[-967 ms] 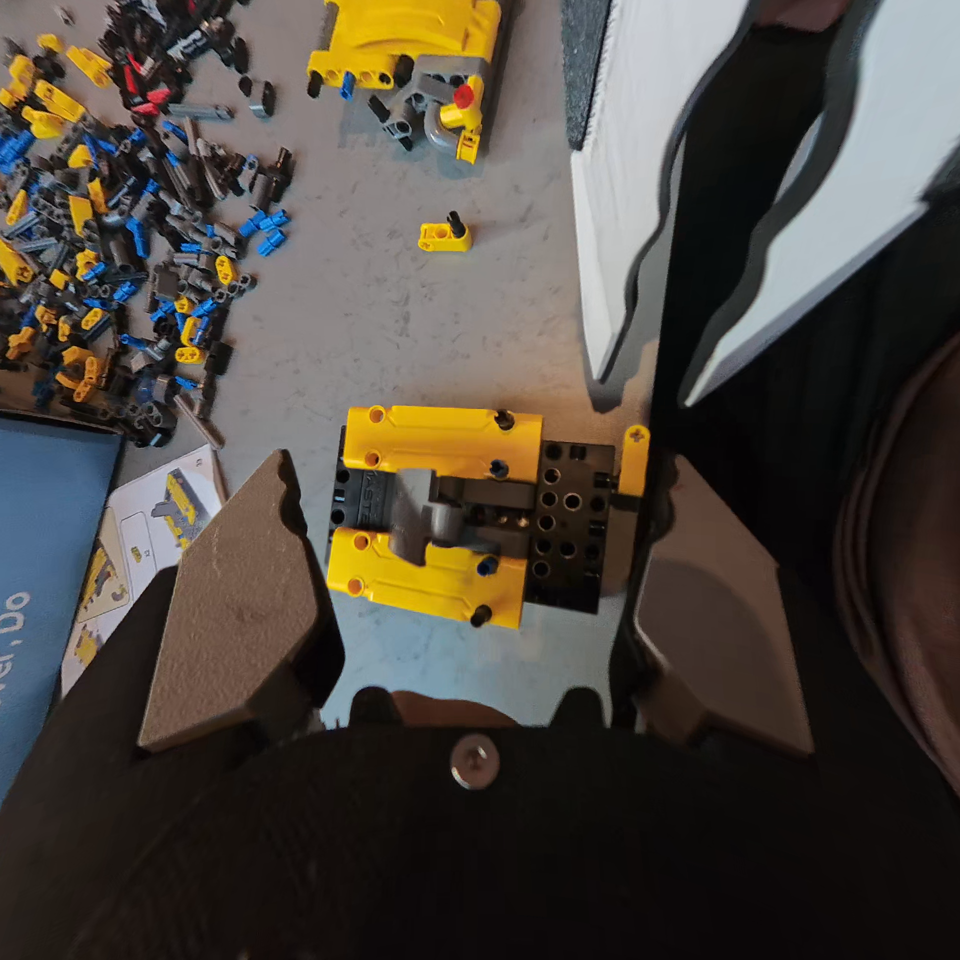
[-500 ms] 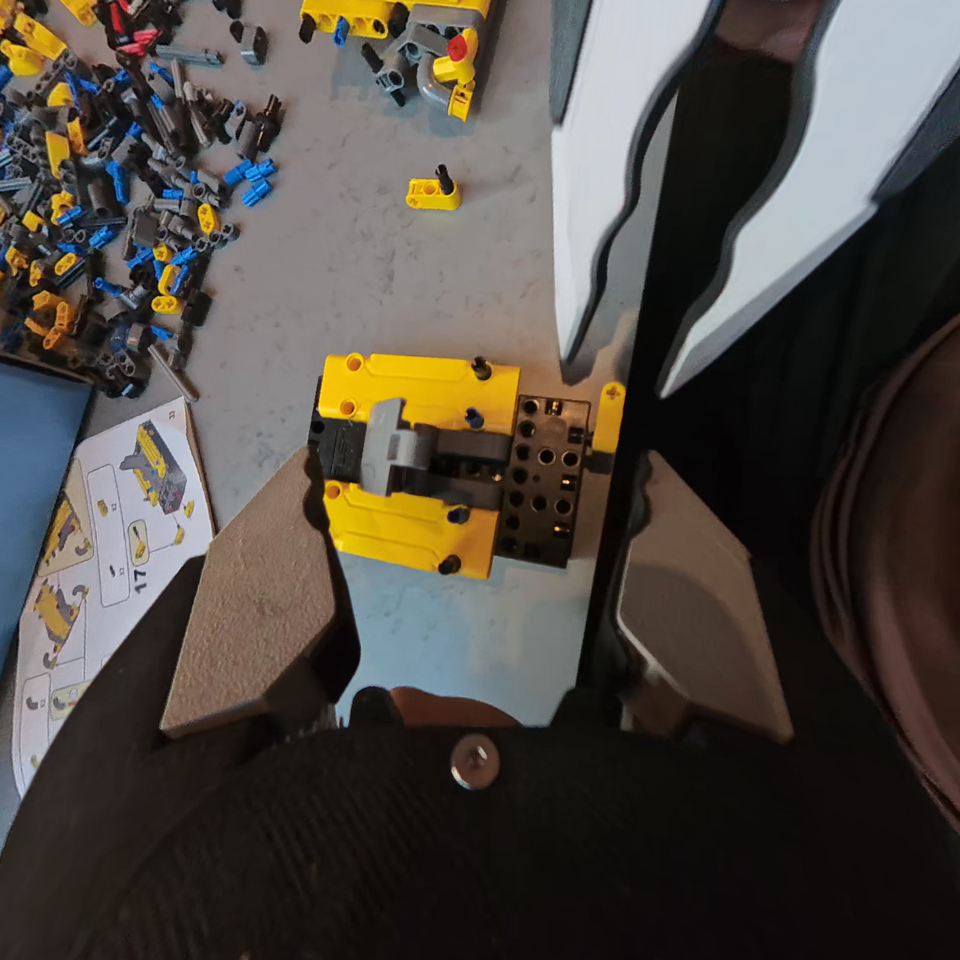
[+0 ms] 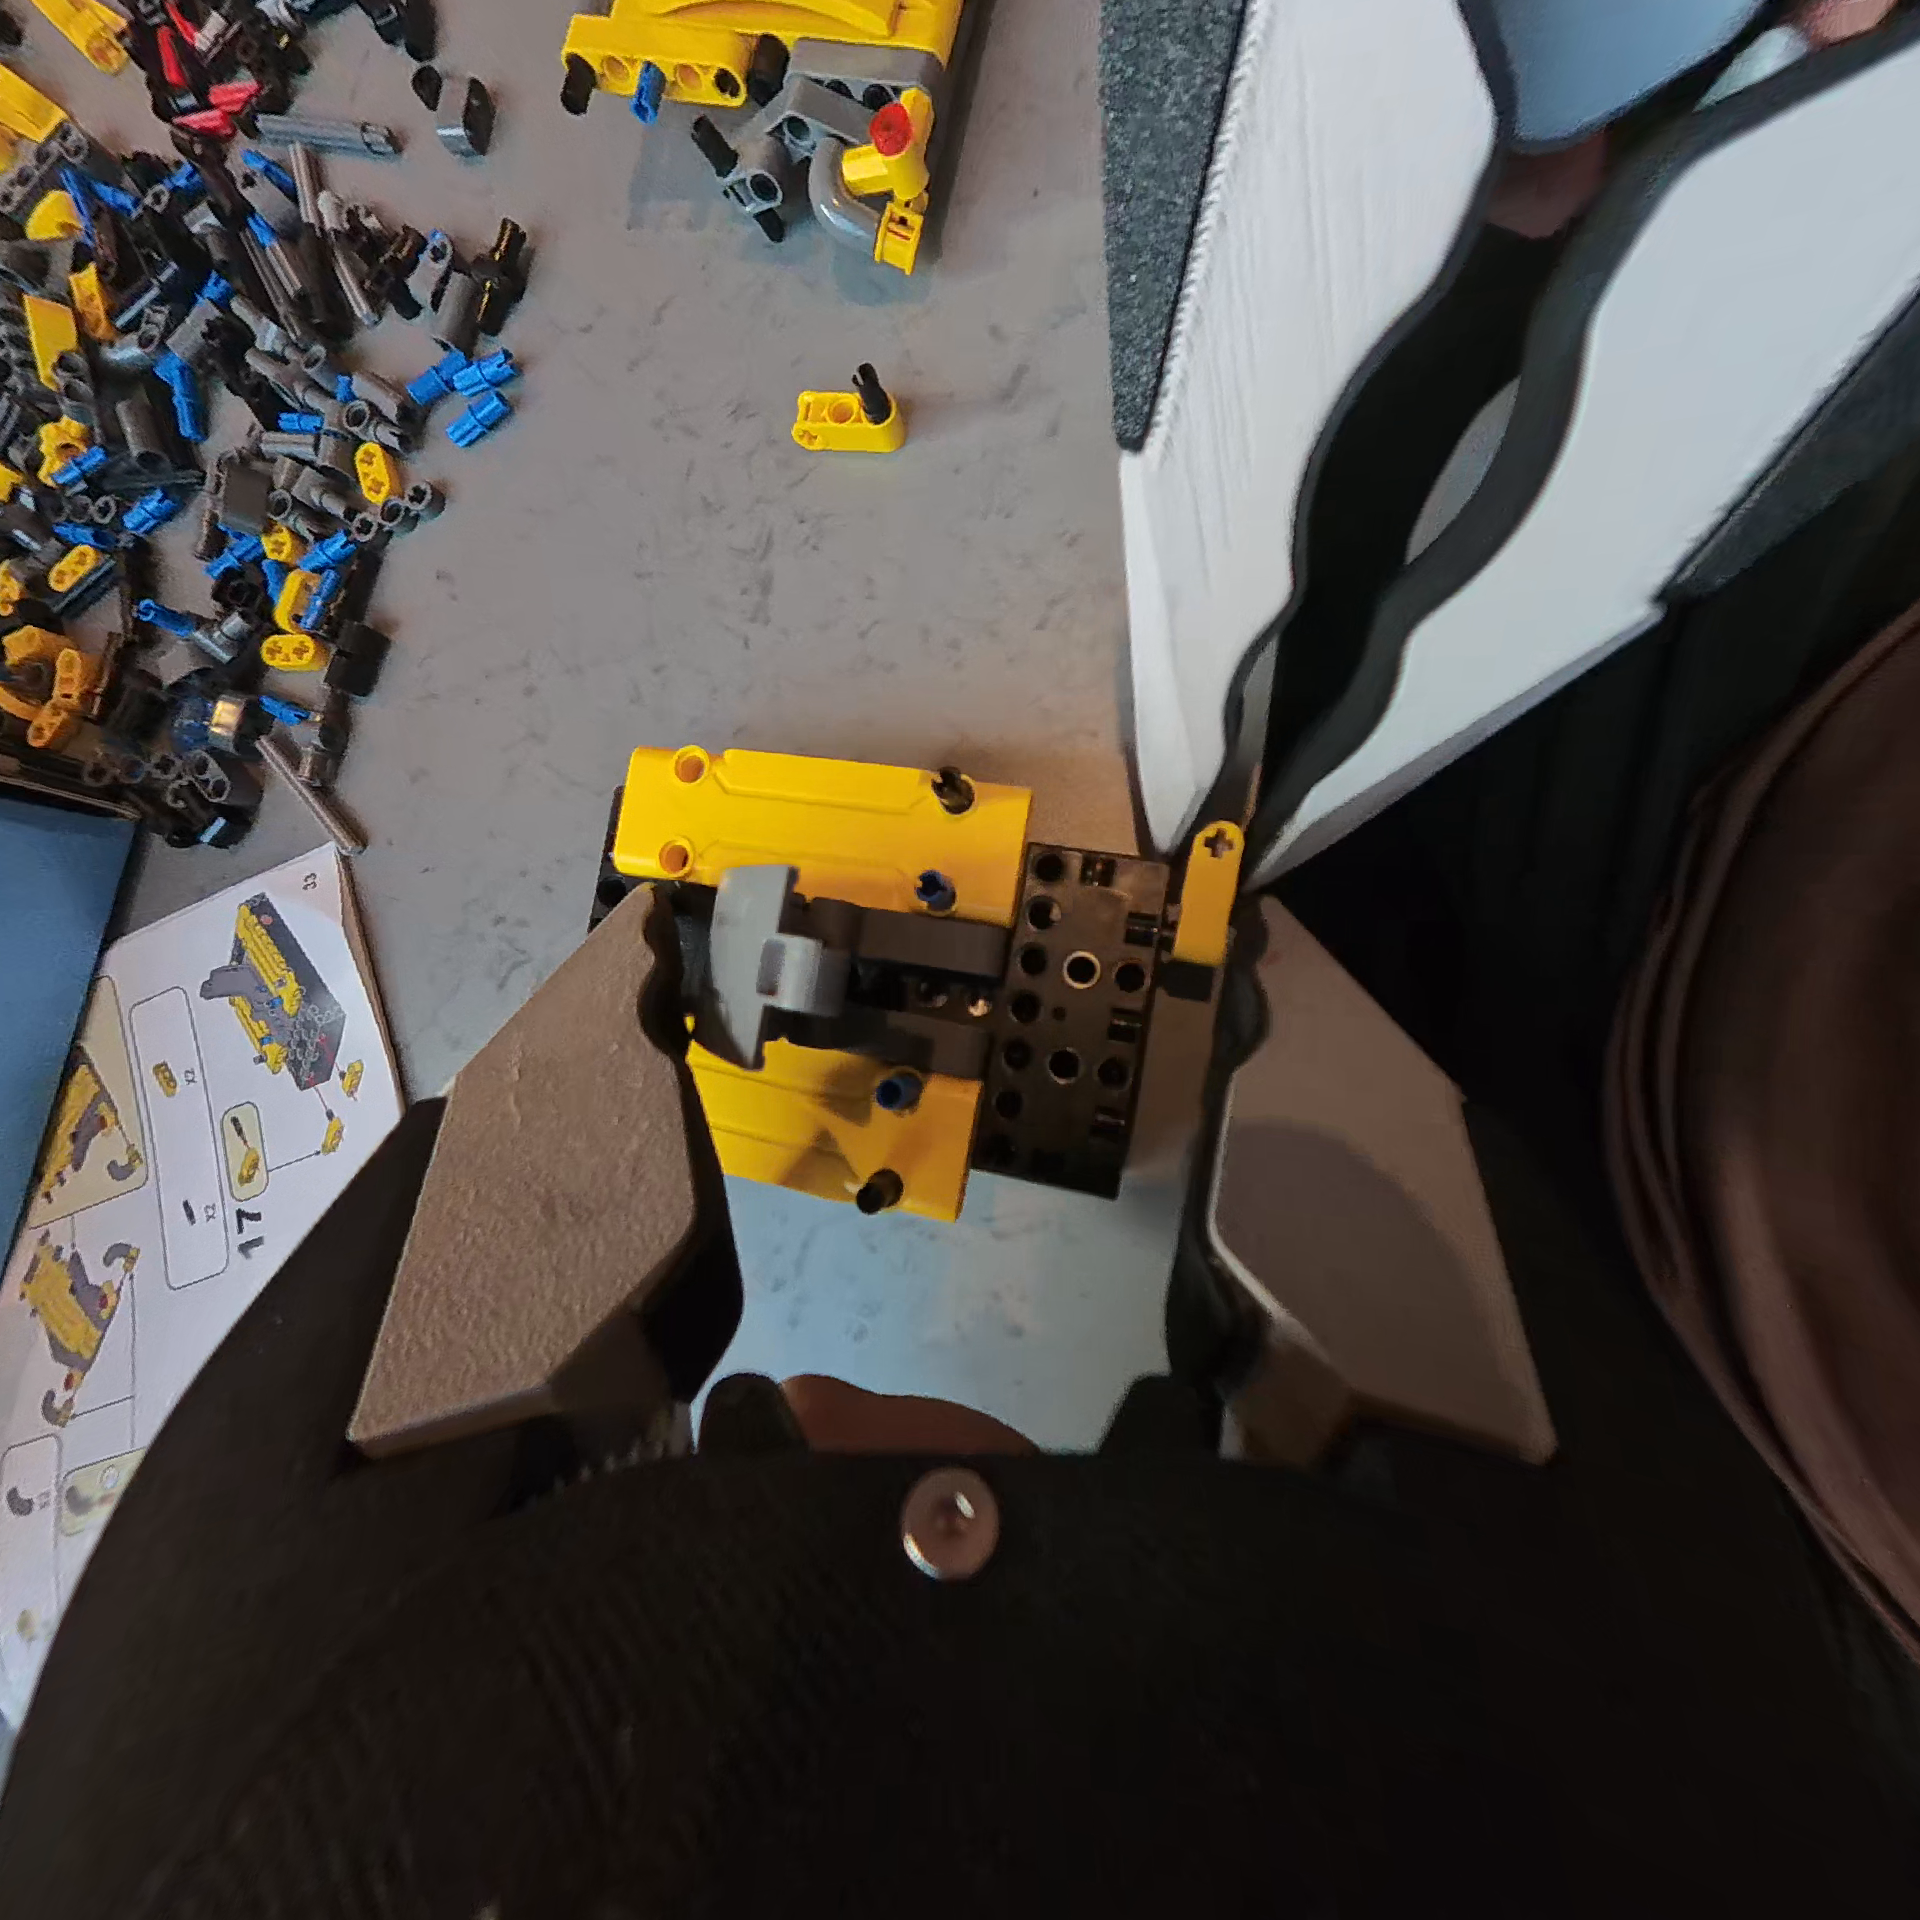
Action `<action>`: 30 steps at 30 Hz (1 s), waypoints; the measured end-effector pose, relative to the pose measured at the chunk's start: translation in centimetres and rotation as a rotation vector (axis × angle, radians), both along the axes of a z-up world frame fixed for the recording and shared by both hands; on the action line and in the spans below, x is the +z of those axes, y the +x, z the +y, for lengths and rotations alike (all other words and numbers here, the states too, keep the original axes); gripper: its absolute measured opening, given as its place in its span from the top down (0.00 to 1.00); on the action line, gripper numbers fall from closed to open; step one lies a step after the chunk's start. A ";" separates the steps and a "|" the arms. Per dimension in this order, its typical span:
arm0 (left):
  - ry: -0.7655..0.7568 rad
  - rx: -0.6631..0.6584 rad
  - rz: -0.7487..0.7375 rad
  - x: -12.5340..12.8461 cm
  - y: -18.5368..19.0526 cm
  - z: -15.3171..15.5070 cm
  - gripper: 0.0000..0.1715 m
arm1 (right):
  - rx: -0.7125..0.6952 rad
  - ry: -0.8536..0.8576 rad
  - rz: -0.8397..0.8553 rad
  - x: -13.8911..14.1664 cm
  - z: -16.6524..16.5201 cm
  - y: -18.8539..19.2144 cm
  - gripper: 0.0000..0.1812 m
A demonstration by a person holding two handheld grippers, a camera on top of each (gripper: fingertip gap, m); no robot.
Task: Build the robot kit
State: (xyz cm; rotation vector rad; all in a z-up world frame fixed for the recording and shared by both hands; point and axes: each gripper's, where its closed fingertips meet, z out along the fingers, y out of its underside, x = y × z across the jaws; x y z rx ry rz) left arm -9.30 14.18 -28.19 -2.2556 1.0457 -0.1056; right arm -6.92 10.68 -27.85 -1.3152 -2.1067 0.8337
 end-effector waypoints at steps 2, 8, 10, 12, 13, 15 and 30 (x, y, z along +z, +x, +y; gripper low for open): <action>-0.005 -0.010 -0.003 0.0 0.0 0.0 0.40 | 0.004 0.013 -0.009 0.0 0.2 0.1 0.98; 0.001 -0.015 0.045 -0.2 -0.2 0.4 0.41 | -0.009 -0.009 -0.016 0.0 0.7 0.2 0.97; 0.001 -0.022 0.049 -0.2 -0.2 0.5 0.42 | -0.008 -0.022 -0.013 0.0 0.7 0.2 0.97; 0.005 -0.028 0.045 -0.2 -0.2 0.5 0.42 | -0.005 -0.046 -0.009 0.0 0.6 0.2 0.98; 0.006 -0.030 0.042 -0.1 -0.2 0.5 0.42 | -0.002 -0.059 -0.007 0.0 0.6 0.2 0.98; 0.009 -0.028 0.041 -0.1 -0.2 0.4 0.42 | 0.005 -0.086 -0.002 0.0 0.6 0.2 0.98; -0.041 -0.061 0.020 0.9 -0.9 1.5 0.29 | 0.026 -0.101 0.019 0.0 0.7 0.1 0.97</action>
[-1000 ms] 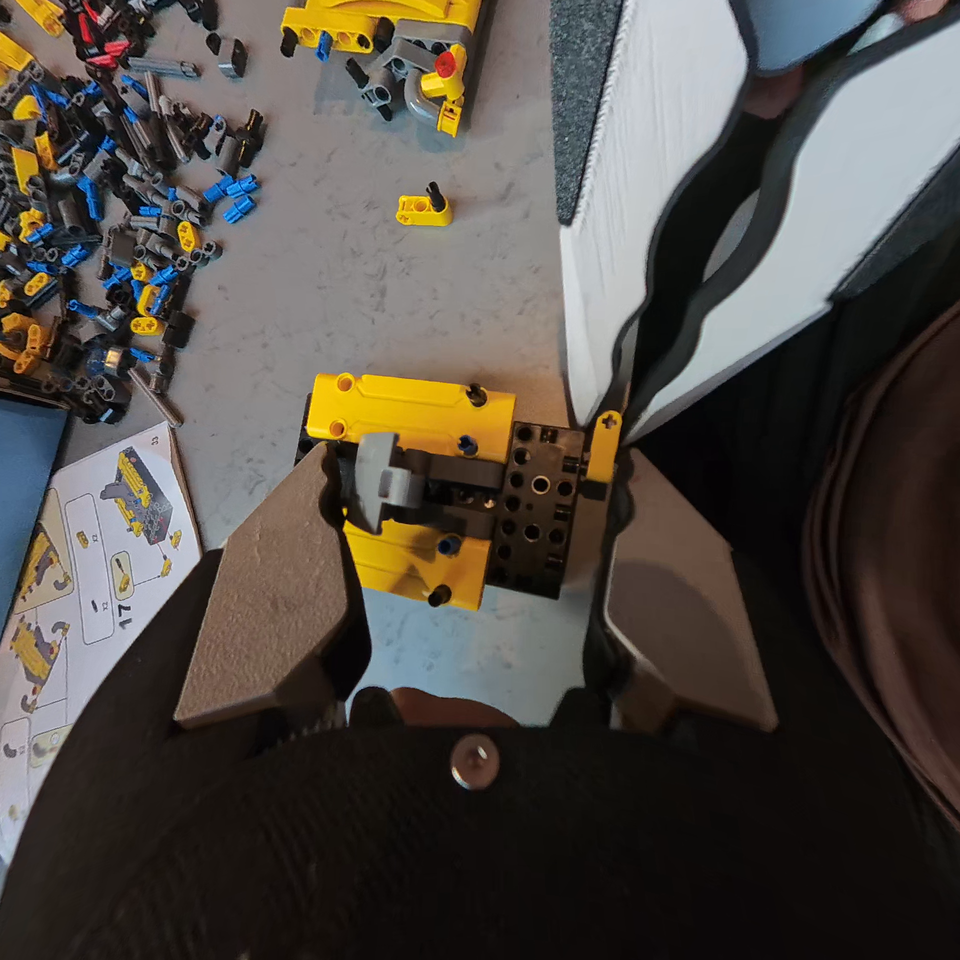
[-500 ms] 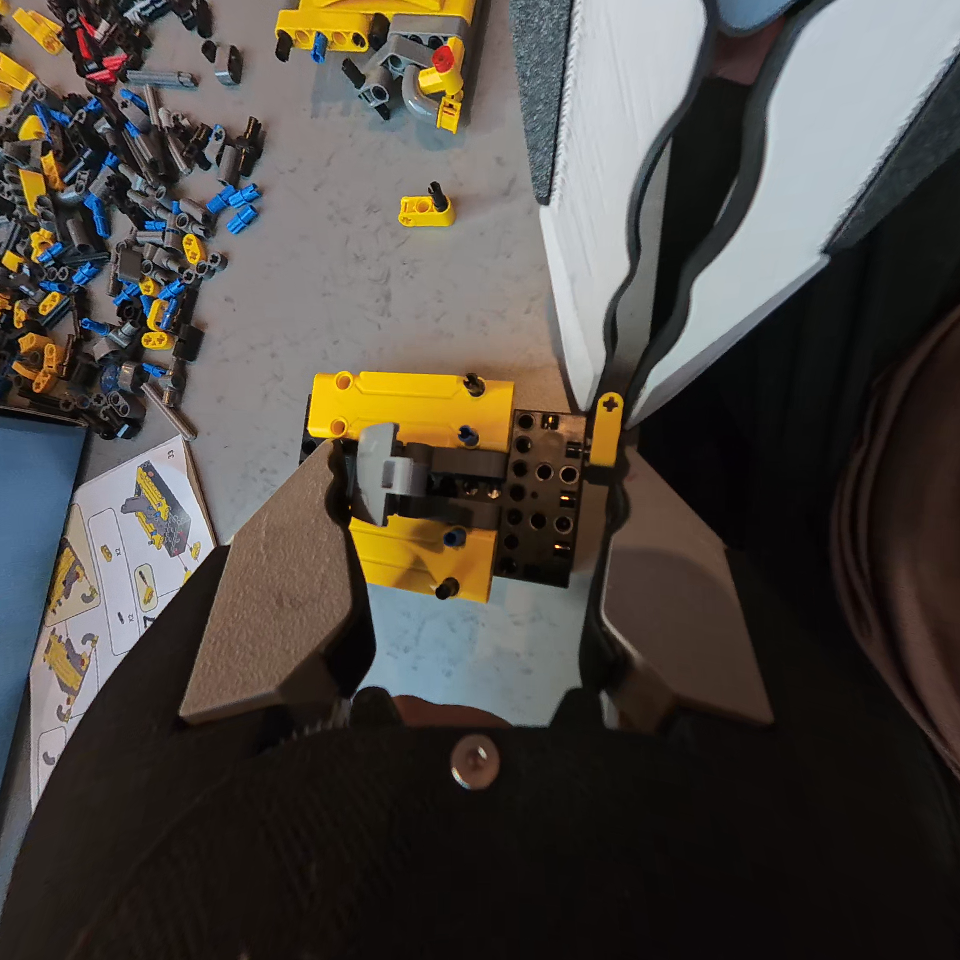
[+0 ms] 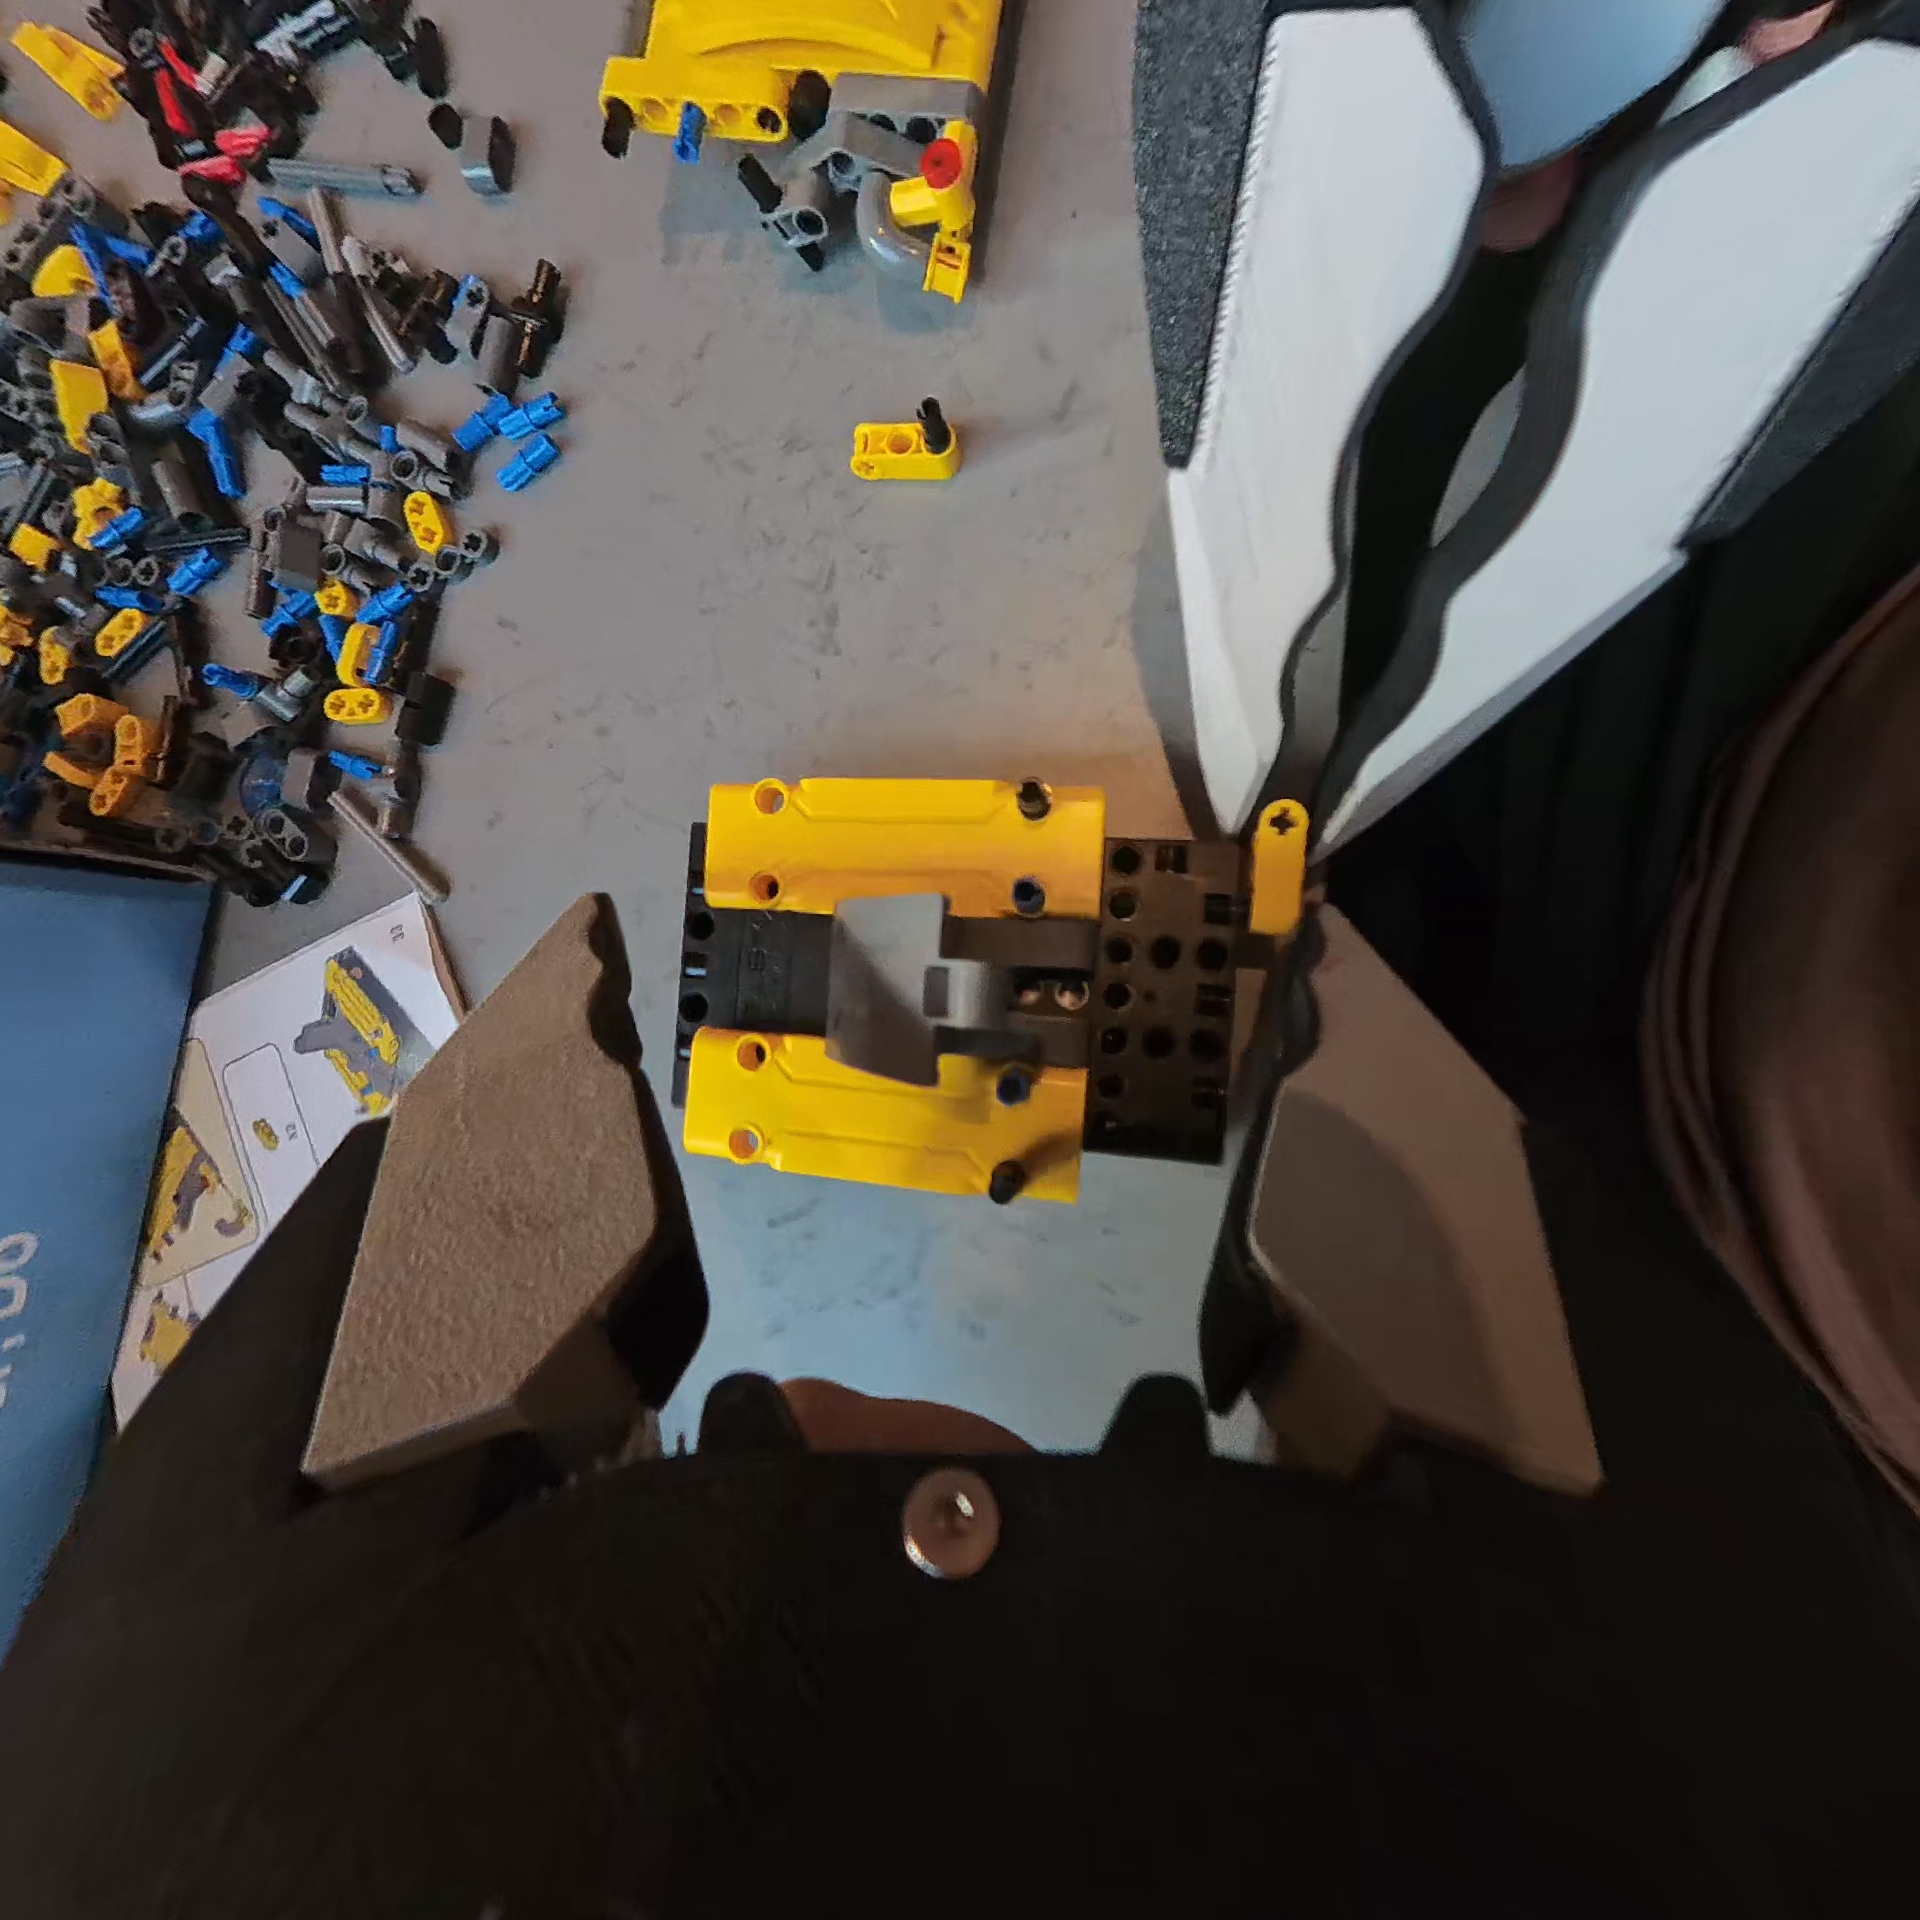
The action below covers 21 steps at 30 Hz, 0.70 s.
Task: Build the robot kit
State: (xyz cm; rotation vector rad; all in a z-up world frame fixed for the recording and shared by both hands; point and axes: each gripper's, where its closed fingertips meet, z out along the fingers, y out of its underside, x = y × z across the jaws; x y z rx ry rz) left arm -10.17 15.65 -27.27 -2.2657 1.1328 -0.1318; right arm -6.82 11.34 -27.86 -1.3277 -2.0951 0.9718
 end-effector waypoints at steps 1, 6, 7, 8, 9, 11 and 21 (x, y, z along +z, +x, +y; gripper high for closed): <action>-0.023 -0.011 0.002 -0.3 0.0 0.1 0.27 | 0.000 0.000 0.000 0.0 0.0 0.0 0.97; -0.130 -0.064 0.042 -2.2 -0.1 -0.3 0.26 | -0.001 -0.016 -0.002 0.0 0.1 0.0 0.97; -0.132 -0.057 0.029 -2.3 0.0 -0.2 0.26 | -0.001 -0.020 -0.004 0.0 0.1 0.0 0.97; -0.131 -0.056 0.027 -2.3 0.0 -0.2 0.26 | -0.002 -0.022 -0.004 0.0 0.1 0.0 0.97; -0.131 -0.049 0.025 -2.3 0.0 -0.1 0.26 | -0.003 -0.022 -0.004 0.0 0.2 0.0 0.97; -0.127 -0.035 0.022 -2.2 0.0 0.0 0.26 | -0.006 -0.025 -0.008 -0.1 0.4 0.1 0.97; -0.122 -0.024 0.016 -2.2 0.0 0.1 0.28 | -0.011 -0.039 -0.030 -0.1 0.6 0.1 0.98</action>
